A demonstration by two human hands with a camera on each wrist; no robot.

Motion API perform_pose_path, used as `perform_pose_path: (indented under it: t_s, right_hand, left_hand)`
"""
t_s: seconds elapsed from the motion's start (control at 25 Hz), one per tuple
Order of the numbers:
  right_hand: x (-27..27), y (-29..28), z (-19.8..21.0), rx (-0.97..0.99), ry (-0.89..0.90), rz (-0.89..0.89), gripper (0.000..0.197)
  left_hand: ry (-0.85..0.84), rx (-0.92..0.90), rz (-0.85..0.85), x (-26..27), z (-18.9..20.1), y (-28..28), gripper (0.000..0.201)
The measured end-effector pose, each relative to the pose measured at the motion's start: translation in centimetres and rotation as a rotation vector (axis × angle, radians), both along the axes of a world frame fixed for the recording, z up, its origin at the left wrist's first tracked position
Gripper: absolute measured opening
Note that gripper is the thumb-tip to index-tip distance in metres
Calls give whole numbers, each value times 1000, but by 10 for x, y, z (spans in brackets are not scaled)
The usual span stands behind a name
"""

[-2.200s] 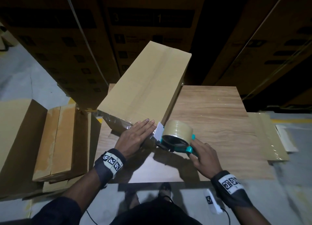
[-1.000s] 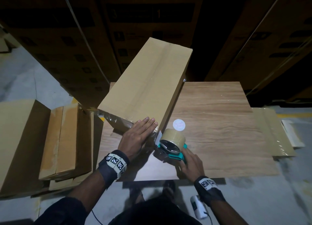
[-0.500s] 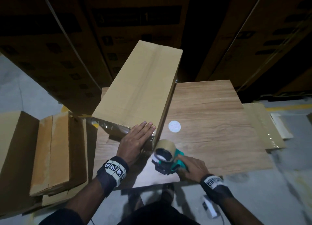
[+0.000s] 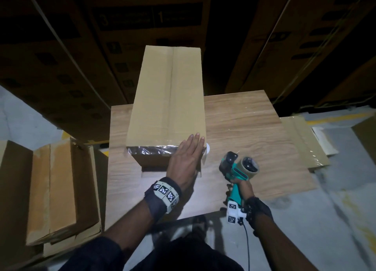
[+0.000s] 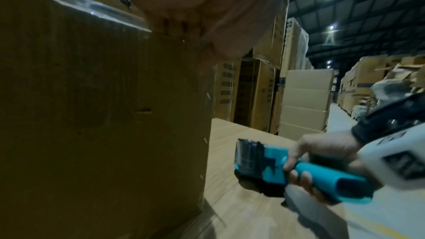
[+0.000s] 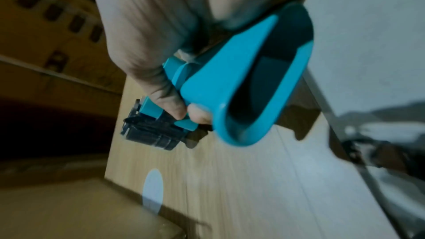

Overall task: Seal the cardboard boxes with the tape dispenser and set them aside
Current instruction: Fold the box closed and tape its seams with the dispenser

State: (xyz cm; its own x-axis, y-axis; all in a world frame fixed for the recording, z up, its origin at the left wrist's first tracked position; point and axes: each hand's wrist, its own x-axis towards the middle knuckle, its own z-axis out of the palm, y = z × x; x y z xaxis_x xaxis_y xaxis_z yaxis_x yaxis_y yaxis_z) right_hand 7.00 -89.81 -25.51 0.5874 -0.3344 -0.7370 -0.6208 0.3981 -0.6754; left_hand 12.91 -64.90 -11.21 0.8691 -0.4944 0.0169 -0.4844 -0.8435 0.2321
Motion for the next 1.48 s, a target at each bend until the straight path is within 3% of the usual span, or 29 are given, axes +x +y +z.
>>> perform_pose_path:
  t_s: [0.08,0.24,0.36,0.44,0.48,0.56,0.64,0.76,0.88,1.0,1.08,1.2,1.28,1.36,1.44,1.48]
  right_hand:
    - [5,4,-2,-30,-11,-34,41]
    - [11,2,-21,-40,27,-32,46]
    - [2,-4,-5,-199,175,64,70]
    - [-8,3,38,-451,176,76,56]
    - [-9,13,59,-489,74,32,46]
    - [-1,39,102,-312,-204,4,42]
    - [16,64,125,-43,-383,57,52]
    - [42,94,129,145,-401,117,72]
    - [44,110,116,80,-315,204,104]
    - [35,118,100,40,-259,281,110]
    - [33,120,92,-1,-261,280,116]
    - [36,124,87,73,-319,230,94]
    - [39,115,81,66,-317,307,94]
    - [44,94,79,-32,-332,424,80]
    - [52,64,82,-436,-414,560,61]
    - [58,51,91,-674,-473,649,71]
  left_hand:
    - [32,-49,-23,3,0,-8,110]
    - [283,-420,-33,3,21,15,83]
    - [157,-683,187,-7,43,62,62]
    - [65,-784,417,-14,47,107,55]
    - [63,-821,525,-18,44,129,55]
    - [171,-861,671,-22,36,165,59]
    - [333,-880,708,-21,29,175,62]
    - [520,-995,685,-22,24,155,77]
    - [531,-1095,703,-25,12,144,88]
    - [582,-1213,759,-24,-5,147,104]
    - [585,-1260,793,-22,-13,144,98]
    - [569,-1300,824,-21,-17,138,78]
    - [572,-1344,804,-22,-14,141,62]
    - [552,-1311,758,-19,-5,152,49]
    - [446,-1190,695,-16,2,172,47]
    - [367,-1102,640,-13,5,183,53]
